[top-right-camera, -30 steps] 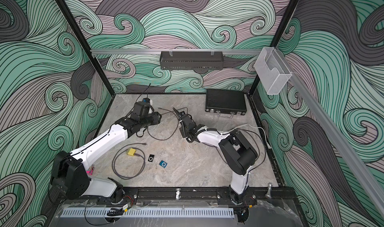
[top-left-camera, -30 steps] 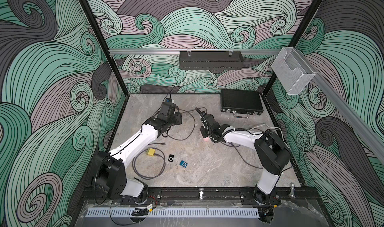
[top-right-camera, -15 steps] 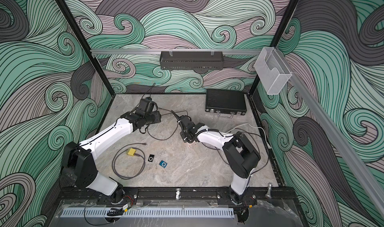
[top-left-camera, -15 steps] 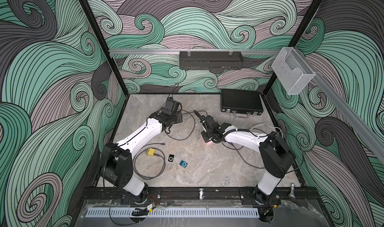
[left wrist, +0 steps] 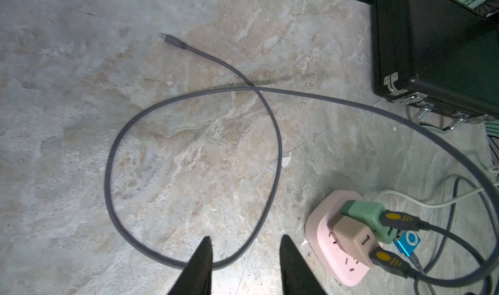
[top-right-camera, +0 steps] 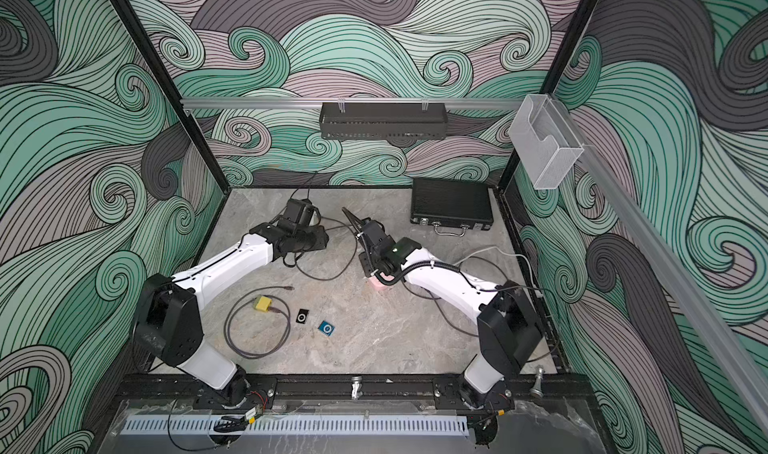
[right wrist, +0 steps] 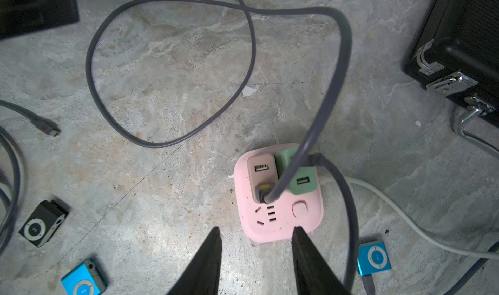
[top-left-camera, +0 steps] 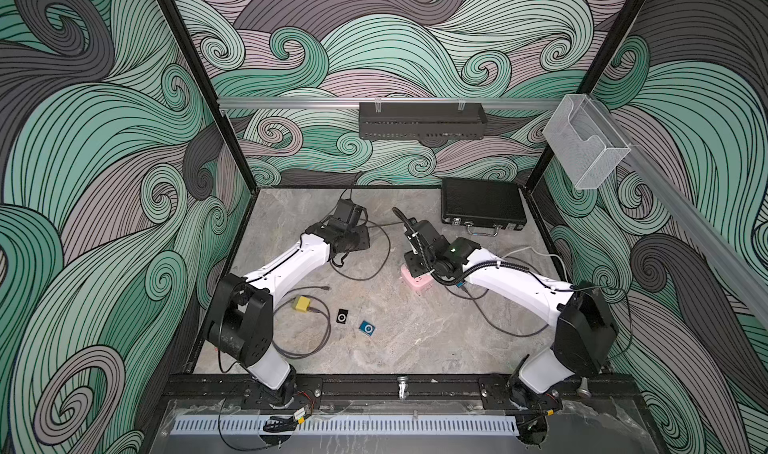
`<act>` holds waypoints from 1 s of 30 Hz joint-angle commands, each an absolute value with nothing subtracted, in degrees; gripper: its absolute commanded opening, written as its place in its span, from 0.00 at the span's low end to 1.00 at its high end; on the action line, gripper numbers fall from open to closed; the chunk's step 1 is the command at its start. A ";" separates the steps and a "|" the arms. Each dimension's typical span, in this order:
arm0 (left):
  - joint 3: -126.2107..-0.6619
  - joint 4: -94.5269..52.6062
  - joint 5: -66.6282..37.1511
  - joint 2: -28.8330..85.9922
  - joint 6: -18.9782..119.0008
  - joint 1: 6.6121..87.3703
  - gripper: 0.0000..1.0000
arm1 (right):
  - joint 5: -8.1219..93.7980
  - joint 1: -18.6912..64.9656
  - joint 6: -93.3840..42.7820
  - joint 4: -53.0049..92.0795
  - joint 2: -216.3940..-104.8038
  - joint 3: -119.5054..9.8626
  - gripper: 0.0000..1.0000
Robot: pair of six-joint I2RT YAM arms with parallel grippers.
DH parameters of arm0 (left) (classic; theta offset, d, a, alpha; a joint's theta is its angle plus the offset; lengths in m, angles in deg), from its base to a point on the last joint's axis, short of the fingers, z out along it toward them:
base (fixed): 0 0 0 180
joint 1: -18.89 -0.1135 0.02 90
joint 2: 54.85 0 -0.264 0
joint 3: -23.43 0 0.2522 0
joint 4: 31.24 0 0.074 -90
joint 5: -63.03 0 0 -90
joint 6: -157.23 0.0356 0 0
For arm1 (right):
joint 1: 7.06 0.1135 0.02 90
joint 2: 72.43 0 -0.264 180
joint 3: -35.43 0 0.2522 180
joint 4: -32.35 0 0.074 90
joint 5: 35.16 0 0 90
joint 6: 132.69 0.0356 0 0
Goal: Charge mp3
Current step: Insert the plug into the socket, then pick up the charging cable from the center of the board.
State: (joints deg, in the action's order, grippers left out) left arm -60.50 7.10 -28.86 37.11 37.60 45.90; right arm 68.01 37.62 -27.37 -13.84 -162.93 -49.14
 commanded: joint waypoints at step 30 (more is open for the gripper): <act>-114.73 29.72 -40.49 81.53 37.62 35.59 0.48 | 51.15 37.34 -19.86 -12.27 -173.14 -70.88 0.30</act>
